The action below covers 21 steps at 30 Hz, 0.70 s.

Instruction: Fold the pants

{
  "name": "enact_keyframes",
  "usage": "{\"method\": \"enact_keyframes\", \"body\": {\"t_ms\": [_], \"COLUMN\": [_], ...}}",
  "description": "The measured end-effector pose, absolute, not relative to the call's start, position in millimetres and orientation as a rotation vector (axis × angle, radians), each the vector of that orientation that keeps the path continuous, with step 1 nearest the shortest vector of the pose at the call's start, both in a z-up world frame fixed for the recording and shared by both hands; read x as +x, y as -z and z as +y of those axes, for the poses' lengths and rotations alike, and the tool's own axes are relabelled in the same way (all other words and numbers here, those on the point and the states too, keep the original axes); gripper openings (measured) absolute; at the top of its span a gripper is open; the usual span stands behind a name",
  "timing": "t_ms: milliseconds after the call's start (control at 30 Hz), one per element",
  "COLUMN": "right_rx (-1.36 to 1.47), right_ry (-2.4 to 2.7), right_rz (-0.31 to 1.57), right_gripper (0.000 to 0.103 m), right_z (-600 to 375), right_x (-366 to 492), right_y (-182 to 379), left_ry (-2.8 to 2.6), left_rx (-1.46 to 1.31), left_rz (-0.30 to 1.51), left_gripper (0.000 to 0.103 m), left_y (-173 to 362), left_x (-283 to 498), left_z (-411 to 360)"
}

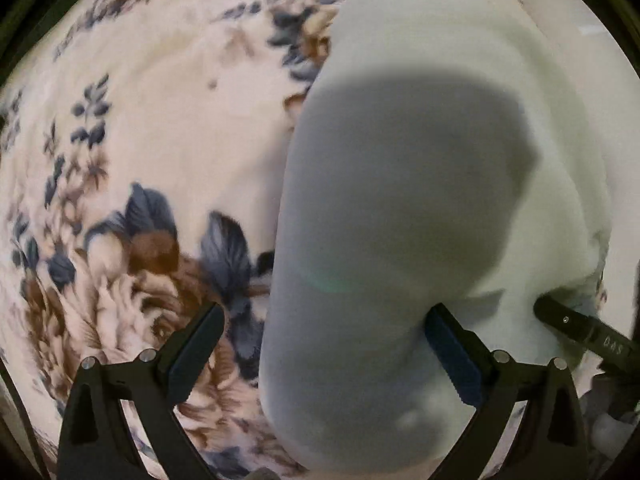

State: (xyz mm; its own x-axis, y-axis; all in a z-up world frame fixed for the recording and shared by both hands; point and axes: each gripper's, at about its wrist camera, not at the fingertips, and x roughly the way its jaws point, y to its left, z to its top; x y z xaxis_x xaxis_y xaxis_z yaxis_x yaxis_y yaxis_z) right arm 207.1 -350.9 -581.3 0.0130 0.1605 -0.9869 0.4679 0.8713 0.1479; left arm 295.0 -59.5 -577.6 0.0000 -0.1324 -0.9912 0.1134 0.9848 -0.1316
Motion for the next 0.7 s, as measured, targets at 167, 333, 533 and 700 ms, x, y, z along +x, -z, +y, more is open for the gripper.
{"method": "enact_keyframes", "body": {"t_ms": [167,333,533,700], "right_rx": [0.592,0.735,1.132,1.202], "right_ry": [0.117,-0.016,-0.129,-0.162], "right_rz": [1.577,1.595,1.542,1.51], "right_gripper": [0.097,0.103,0.103,0.103], "right_z": [-359,-382,-406,-412], "right_x": [211,198,193,204], "right_y": [572,589,647,659], "left_ry": [0.27,0.346,0.482,0.57], "left_rx": [0.105,-0.192,-0.459,-0.507], "left_rz": [1.477,1.567,1.664,1.691], "left_gripper": [0.103,0.103,0.103,0.103], "left_y": [547,564,609,626], "left_x": [290,304,323,333], "left_z": [-65,-26,-24,-34]}}
